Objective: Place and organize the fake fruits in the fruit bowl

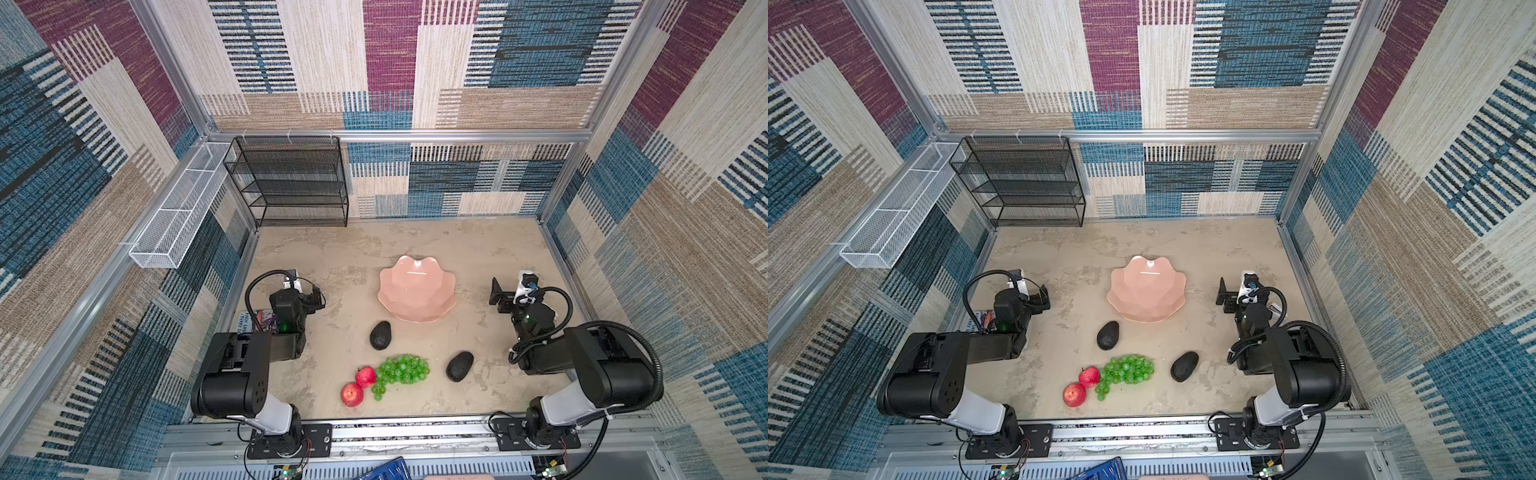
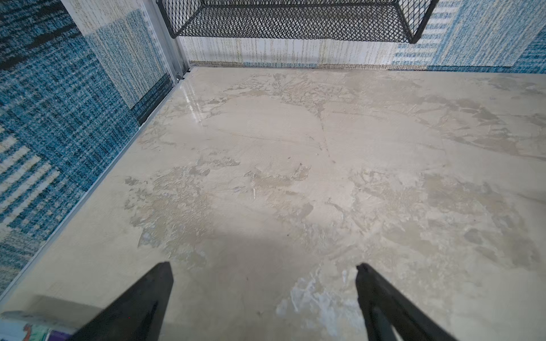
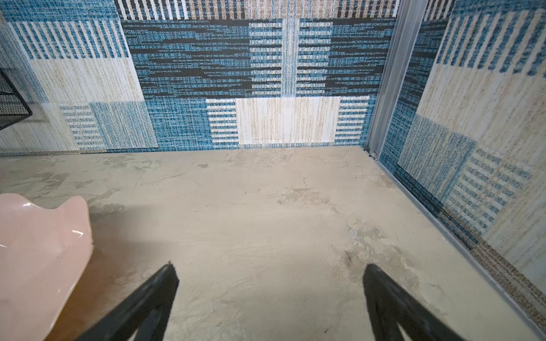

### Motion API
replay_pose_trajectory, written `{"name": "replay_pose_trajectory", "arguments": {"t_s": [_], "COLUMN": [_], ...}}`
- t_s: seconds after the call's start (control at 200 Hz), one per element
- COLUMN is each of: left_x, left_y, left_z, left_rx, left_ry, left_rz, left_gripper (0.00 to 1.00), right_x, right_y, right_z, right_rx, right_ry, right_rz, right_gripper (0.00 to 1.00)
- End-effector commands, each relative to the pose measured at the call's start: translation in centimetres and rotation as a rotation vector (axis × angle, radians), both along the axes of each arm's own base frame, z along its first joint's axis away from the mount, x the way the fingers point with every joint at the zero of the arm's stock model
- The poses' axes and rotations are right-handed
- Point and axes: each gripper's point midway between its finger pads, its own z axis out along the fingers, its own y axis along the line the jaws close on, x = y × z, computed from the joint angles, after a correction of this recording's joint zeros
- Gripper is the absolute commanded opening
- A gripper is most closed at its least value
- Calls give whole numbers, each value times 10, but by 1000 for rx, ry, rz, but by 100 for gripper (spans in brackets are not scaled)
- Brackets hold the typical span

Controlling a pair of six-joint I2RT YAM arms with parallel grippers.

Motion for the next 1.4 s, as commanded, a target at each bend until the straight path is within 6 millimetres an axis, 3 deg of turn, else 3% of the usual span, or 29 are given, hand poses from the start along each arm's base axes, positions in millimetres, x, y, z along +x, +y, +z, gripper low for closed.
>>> {"name": "replay_pose_trajectory", "arguments": {"t_s": [0.0, 0.666, 0.756, 0.822, 0.932, 1.002, 1.062, 1.187, 1.282, 1.398], "left_x": [2, 3, 0, -7, -8, -18, -22, -28, -38, -41], "left_y": [0, 0, 3, 9, 3, 25, 27, 12, -6, -24], "left_z": [6, 6, 10, 13, 43, 64, 87, 124, 137, 143], "left_rx": [-3, -9, -11, -43, -26, -95, -187, -396, -519, -631], "left_ry": [-24, -23, -45, -39, -57, -41, -99, -274, -225, -138], "left_rz": [-2, -5, 13, 32, -5, 165, 204, 159, 95, 55], "left_gripper": [99, 99, 99, 99, 95, 96, 99, 99, 99, 95], "right_x": [1, 0, 6, 16, 19, 12, 2, -9, -16, -39], "right_y": [2, 1, -7, -17, -11, -15, -14, 24, 40, 68], "right_z": [9, 10, 29, 38, 75, 89, 82, 79, 67, 32], "right_rx": [-2, -1, 6, 58, 182, 337, 434, 434, 481, 464], "right_ry": [-38, -40, -46, 45, 79, 62, 89, 142, 294, 537], "right_rz": [11, 10, -52, -119, -103, -140, -148, 73, 81, 61], "right_gripper": [100, 100, 100, 100, 100, 100, 100, 100, 97, 94]}}
